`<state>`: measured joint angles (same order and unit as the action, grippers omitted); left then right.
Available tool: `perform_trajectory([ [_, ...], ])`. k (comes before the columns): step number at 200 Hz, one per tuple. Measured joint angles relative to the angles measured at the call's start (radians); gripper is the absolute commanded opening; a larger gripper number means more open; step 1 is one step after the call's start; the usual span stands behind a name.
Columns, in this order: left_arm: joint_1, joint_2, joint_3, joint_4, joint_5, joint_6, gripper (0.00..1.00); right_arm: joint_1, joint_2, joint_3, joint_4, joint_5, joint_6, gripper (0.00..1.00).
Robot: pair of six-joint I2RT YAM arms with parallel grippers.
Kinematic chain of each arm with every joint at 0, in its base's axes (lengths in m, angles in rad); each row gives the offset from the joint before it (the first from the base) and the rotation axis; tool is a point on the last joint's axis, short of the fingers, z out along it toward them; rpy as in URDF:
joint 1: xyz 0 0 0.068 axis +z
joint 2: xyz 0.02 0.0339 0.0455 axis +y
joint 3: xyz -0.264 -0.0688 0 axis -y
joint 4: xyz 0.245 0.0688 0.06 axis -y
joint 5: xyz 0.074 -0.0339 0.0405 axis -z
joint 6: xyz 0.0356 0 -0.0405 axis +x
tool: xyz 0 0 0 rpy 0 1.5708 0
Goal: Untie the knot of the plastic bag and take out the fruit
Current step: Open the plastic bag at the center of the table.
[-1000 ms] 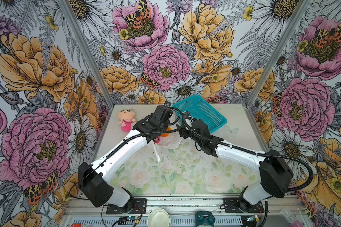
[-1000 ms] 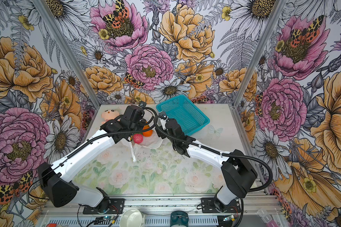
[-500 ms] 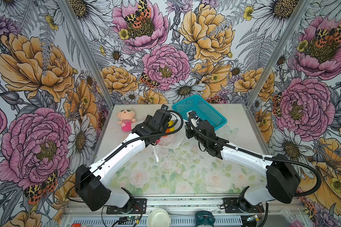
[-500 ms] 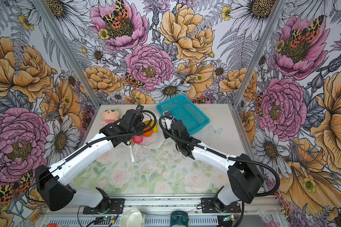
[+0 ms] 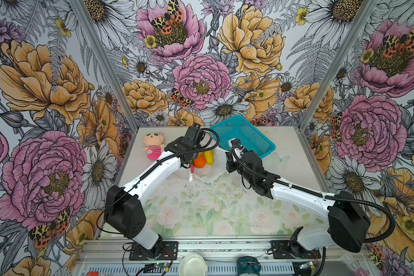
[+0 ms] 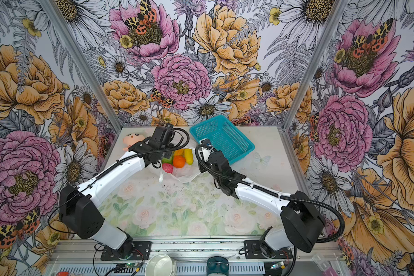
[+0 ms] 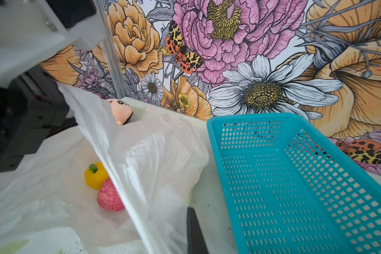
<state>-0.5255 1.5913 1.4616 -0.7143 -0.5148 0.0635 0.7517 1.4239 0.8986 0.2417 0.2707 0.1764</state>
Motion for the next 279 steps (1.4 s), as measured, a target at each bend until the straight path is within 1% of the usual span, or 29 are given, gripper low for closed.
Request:
perform_trajectory([
  [20,-0.008,0.029,0.103,0.001,0.036,0.032,0.00,0.000,-0.001,0.002,-0.029,0.065,0.021,0.00],
  [40,-0.021,0.032,0.192,0.000,0.062,0.067,0.00,0.002,-0.003,0.005,-0.034,0.097,0.034,0.00],
  [56,-0.027,0.032,0.242,-0.001,0.071,0.093,0.00,0.005,-0.006,0.015,-0.033,0.105,0.043,0.00],
  [70,-0.032,0.023,0.251,0.000,0.069,0.107,0.00,0.006,-0.012,0.021,-0.029,0.110,0.048,0.00],
  [91,-0.043,-0.024,0.195,0.013,0.064,0.112,0.00,0.005,-0.024,0.020,-0.028,0.123,0.056,0.09],
  [112,-0.051,-0.127,0.033,0.043,0.061,0.090,0.00,0.005,-0.042,-0.004,-0.021,0.129,0.066,0.20],
  [125,-0.053,-0.182,-0.080,0.060,0.069,0.056,0.00,0.004,-0.059,-0.031,-0.019,0.126,0.070,0.31],
  [136,-0.053,-0.203,-0.150,0.062,0.085,0.021,0.00,0.004,-0.076,-0.056,-0.020,0.126,0.062,0.39],
  [151,-0.053,-0.201,-0.212,0.053,0.127,-0.041,0.00,0.004,-0.097,-0.084,-0.027,0.126,0.068,0.45],
  [171,-0.071,-0.191,-0.238,0.023,0.190,-0.122,0.00,0.005,-0.137,-0.101,-0.061,0.125,0.067,0.51],
  [185,-0.103,-0.195,-0.238,0.022,0.204,-0.167,0.00,0.017,-0.189,-0.108,-0.097,0.121,0.062,0.56],
  [195,-0.129,-0.201,-0.238,0.022,0.199,-0.190,0.00,0.028,-0.234,-0.110,-0.123,0.118,0.050,0.59],
  [204,-0.149,-0.207,-0.238,0.023,0.187,-0.205,0.00,0.049,-0.278,-0.111,-0.144,0.117,0.039,0.65],
  [211,-0.164,-0.210,-0.239,0.023,0.173,-0.217,0.00,0.073,-0.316,-0.111,-0.157,0.114,0.029,0.69],
  [228,-0.177,-0.214,-0.252,0.039,0.138,-0.235,0.00,0.146,-0.398,-0.112,-0.186,0.106,0.000,0.76],
  [230,-0.178,-0.214,-0.256,0.044,0.134,-0.238,0.01,0.156,-0.405,-0.112,-0.190,0.107,-0.008,0.77],
  [236,-0.179,-0.218,-0.270,0.063,0.121,-0.240,0.14,0.185,-0.425,-0.111,-0.199,0.107,-0.019,0.79],
  [243,-0.183,-0.224,-0.293,0.082,0.103,-0.241,0.23,0.225,-0.446,-0.111,-0.215,0.112,-0.037,0.80],
  [247,-0.185,-0.229,-0.308,0.092,0.091,-0.237,0.26,0.249,-0.456,-0.110,-0.224,0.114,-0.042,0.80],
  [253,-0.188,-0.235,-0.330,0.105,0.074,-0.237,0.27,0.287,-0.466,-0.108,-0.236,0.124,-0.058,0.80],
  [279,-0.208,-0.276,-0.414,0.149,0.021,-0.235,0.40,0.425,-0.465,-0.095,-0.275,0.145,-0.120,0.64],
])
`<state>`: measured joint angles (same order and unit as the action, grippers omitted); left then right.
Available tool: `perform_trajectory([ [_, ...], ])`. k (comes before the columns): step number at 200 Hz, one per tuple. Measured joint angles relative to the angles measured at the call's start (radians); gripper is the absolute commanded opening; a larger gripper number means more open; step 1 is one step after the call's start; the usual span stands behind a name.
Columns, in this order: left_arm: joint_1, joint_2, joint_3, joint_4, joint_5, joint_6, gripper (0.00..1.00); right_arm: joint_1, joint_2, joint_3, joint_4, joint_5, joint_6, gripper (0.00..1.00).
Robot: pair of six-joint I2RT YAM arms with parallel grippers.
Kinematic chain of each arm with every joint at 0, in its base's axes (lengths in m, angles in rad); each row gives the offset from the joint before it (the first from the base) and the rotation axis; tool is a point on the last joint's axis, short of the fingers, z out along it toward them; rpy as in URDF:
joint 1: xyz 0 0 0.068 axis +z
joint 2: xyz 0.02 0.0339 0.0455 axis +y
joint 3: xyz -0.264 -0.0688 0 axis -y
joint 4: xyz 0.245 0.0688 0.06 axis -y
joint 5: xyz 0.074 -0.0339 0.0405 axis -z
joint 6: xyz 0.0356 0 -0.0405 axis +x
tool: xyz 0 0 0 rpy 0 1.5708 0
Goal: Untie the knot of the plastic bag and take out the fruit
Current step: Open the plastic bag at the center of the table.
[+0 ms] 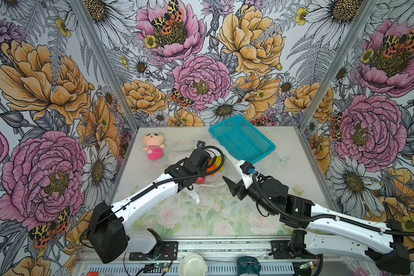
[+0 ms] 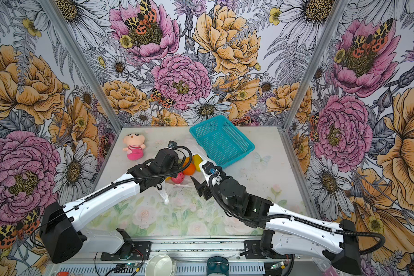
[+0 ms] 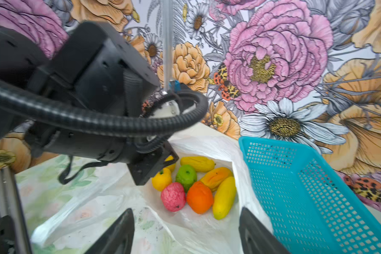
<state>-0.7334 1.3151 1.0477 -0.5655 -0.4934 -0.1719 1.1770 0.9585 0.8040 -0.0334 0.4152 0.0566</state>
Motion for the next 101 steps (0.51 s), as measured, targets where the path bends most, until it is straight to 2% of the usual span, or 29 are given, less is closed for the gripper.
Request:
perform_trajectory([
  [17,-0.004,-0.036,-0.031,0.021,-0.019,0.004,0.43,0.055,0.056,0.030,-0.007,0.006,-0.024,0.58],
  [38,-0.004,-0.076,-0.043,0.047,-0.037,0.005,0.43,0.076,0.168,0.051,0.040,0.016,-0.035,0.48],
  [61,-0.004,-0.105,-0.050,0.072,-0.046,0.006,0.42,0.074,0.289,0.031,0.109,0.023,-0.029,0.36],
  [101,-0.003,-0.109,-0.061,0.095,-0.046,0.005,0.42,0.035,0.406,-0.019,0.210,0.023,0.021,0.24],
])
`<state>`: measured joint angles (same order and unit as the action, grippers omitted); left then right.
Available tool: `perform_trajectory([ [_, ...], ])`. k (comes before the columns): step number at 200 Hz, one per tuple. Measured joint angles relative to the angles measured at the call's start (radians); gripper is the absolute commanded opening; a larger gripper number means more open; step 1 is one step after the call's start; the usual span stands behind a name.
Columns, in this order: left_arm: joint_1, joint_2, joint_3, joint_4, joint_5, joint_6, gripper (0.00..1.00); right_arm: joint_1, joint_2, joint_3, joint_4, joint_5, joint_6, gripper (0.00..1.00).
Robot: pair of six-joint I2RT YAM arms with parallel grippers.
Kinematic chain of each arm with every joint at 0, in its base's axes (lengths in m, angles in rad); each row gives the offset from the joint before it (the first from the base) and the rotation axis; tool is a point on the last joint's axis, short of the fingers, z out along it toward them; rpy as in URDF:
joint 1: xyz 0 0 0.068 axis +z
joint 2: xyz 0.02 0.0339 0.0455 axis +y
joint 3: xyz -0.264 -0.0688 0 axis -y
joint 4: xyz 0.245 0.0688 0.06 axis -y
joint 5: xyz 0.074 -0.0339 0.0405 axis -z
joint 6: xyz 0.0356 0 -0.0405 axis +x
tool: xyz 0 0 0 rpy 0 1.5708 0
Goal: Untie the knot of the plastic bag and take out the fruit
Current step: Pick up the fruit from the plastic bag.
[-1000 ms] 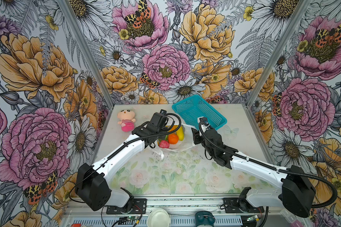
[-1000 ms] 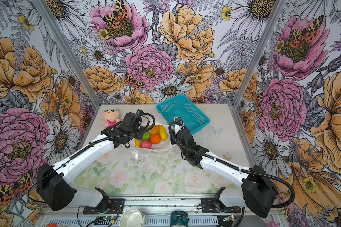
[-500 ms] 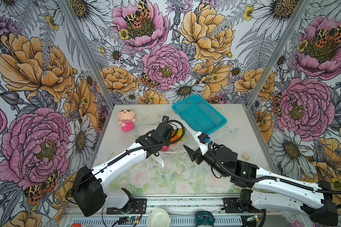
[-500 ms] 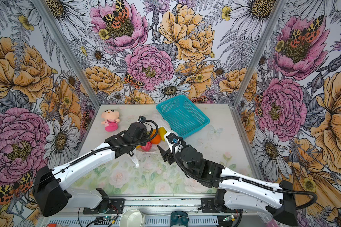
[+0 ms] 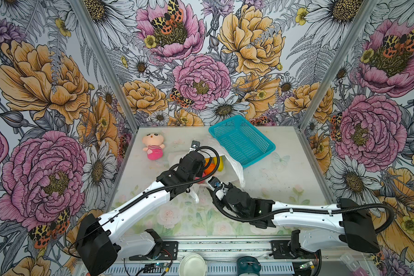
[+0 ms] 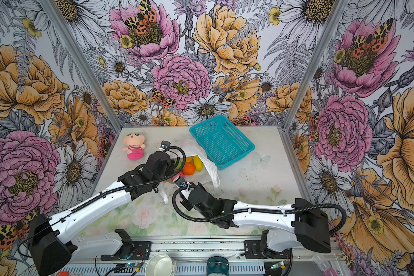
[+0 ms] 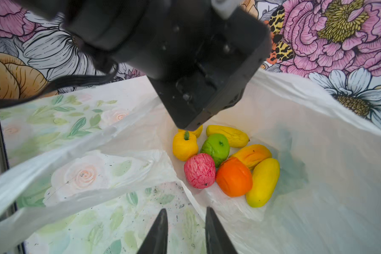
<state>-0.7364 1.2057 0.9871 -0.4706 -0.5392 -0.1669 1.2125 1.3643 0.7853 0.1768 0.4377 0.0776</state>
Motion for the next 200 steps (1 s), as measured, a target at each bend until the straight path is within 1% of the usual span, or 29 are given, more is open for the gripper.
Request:
perform_trajectory([
  [14,0.001,0.000,-0.001,0.001,0.000,-0.002,0.39,-0.028,0.037,0.000,0.026,-0.003,0.029,0.22],
  [56,0.007,0.000,-0.014,0.008,0.009,-0.006,0.15,-0.117,0.152,0.000,0.085,-0.004,0.125,0.21],
  [82,0.010,0.000,-0.015,0.009,0.011,-0.006,0.06,-0.154,0.242,0.003,0.102,-0.011,0.171,0.21],
  [98,0.011,0.001,-0.015,0.009,0.012,-0.002,0.01,-0.163,0.294,0.013,0.105,-0.015,0.185,0.24],
  [118,0.012,0.001,-0.015,0.010,0.012,-0.003,0.00,-0.167,0.355,0.038,0.111,-0.025,0.199,0.26],
  [135,0.012,0.001,-0.015,0.010,0.011,-0.002,0.00,-0.174,0.398,0.062,0.114,-0.047,0.204,0.24],
  [174,0.012,-0.003,-0.019,0.013,0.008,-0.003,0.00,-0.180,0.441,0.078,0.137,-0.085,0.222,0.24],
  [200,0.012,-0.016,-0.025,0.013,0.003,-0.002,0.00,-0.180,0.483,0.078,0.173,-0.108,0.249,0.31],
])
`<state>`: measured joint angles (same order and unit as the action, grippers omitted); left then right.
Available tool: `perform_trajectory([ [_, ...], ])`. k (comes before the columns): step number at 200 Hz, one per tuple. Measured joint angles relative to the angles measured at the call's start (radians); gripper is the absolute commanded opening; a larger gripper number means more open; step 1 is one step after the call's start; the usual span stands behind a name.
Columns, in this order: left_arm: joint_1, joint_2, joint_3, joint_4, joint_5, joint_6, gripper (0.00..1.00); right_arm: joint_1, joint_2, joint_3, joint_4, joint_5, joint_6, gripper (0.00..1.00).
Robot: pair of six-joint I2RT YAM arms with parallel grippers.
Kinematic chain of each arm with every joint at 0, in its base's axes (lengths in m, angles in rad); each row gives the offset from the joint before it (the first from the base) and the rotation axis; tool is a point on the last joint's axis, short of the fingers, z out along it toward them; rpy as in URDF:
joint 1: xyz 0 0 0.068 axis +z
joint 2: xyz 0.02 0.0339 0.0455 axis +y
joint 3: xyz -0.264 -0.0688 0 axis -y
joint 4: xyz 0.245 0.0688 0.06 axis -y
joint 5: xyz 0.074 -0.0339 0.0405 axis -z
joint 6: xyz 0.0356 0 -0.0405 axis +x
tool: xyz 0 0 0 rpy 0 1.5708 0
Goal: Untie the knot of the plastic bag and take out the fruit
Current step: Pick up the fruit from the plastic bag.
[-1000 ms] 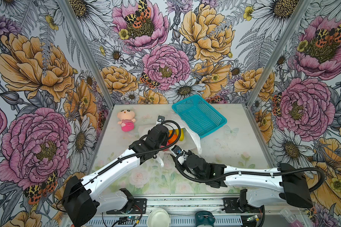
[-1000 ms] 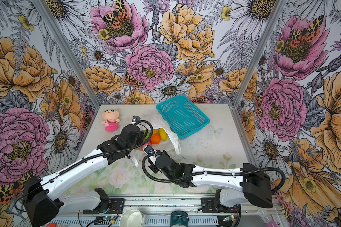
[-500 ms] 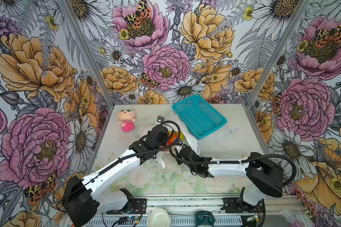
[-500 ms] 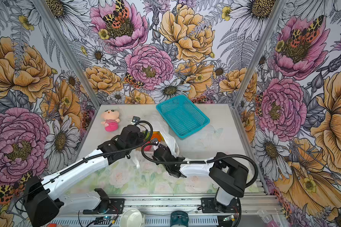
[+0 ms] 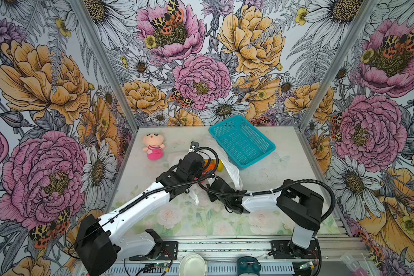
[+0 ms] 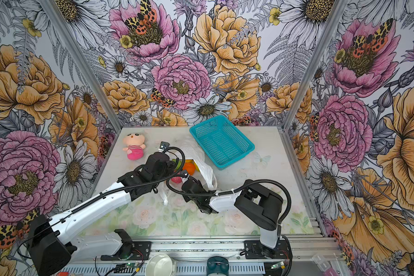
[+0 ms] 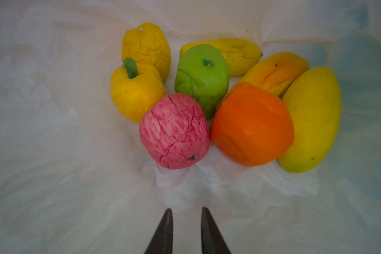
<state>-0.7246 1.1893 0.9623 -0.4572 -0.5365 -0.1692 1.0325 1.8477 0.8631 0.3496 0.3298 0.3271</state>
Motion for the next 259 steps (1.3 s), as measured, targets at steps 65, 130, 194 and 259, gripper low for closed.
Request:
perform_trajectory([
  [65,-0.013,-0.042,-0.009,0.004,-0.047,0.000,0.00,0.000,0.066,-0.023,0.084,-0.010,0.039,0.48],
  [130,-0.027,-0.049,-0.010,0.006,-0.075,0.001,0.00,-0.013,0.011,-0.039,0.115,0.079,0.043,0.58],
  [194,-0.035,-0.053,-0.014,0.009,-0.081,0.003,0.00,-0.083,0.076,0.122,0.120,0.148,0.052,0.72],
  [259,-0.046,-0.053,-0.014,0.013,-0.085,0.011,0.00,-0.125,0.227,0.247,0.090,0.146,0.079,0.76],
])
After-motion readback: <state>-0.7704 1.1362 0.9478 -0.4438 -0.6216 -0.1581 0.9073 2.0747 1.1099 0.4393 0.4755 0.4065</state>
